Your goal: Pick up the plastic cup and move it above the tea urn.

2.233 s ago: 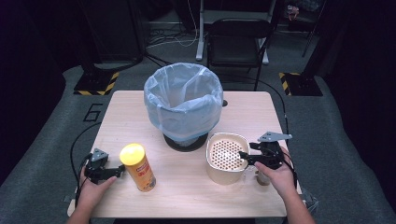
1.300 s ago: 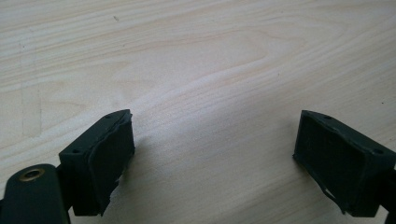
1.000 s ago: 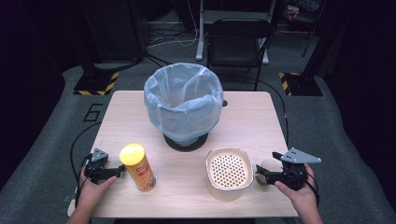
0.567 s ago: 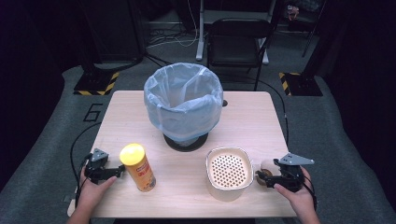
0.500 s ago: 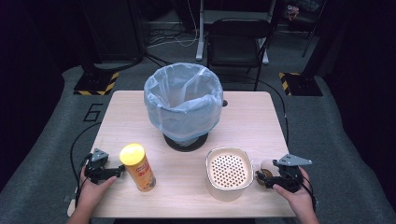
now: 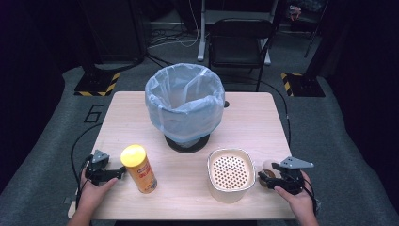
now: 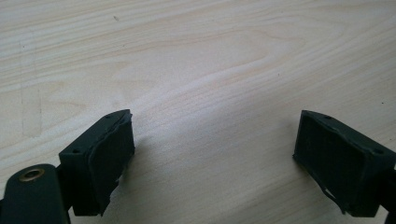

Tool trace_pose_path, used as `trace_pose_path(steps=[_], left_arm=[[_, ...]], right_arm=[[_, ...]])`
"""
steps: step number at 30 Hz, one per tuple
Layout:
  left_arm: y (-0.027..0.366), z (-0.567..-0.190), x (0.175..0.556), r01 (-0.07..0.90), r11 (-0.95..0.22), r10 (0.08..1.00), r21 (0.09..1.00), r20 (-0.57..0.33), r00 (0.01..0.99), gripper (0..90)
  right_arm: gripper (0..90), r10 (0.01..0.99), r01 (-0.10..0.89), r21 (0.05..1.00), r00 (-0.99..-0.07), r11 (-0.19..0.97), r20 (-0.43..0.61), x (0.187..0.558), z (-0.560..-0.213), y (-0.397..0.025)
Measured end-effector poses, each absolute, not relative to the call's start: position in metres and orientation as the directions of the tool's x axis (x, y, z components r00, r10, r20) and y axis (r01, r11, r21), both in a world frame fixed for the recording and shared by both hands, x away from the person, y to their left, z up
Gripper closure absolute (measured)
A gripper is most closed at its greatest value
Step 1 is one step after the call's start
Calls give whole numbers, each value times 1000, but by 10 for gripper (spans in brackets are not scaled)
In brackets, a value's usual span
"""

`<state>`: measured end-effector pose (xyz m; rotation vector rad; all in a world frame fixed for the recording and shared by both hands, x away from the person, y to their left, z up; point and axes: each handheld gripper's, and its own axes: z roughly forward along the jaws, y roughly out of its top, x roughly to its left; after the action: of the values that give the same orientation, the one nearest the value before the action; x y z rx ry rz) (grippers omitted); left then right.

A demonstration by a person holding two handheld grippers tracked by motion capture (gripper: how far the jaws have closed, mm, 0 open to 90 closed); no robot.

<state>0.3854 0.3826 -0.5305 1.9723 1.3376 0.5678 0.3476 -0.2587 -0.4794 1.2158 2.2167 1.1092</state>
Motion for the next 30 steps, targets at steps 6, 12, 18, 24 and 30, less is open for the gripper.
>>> trace_pose_path(steps=[6,12,18,24,30], left_arm=[[383,-531,385,630,-242,926,738,-18,377,120],[383,-531,385,630,-243,926,738,-18,377,120],[383,-531,385,630,-242,926,738,-18,377,120],[383,-531,385,630,-243,926,738,-18,377,120],[383,-531,385,630,-242,926,738,-18,377,120]], right_arm=[[324,826,522,783,-564,338,20,347,-480,-258],[326,810,498,781,-586,377,-17,351,-469,-258],[331,767,429,767,-630,477,-125,365,-443,-251],[336,686,332,735,-686,591,-242,382,-417,-239],[339,656,275,718,-683,639,-321,394,-398,-224]])
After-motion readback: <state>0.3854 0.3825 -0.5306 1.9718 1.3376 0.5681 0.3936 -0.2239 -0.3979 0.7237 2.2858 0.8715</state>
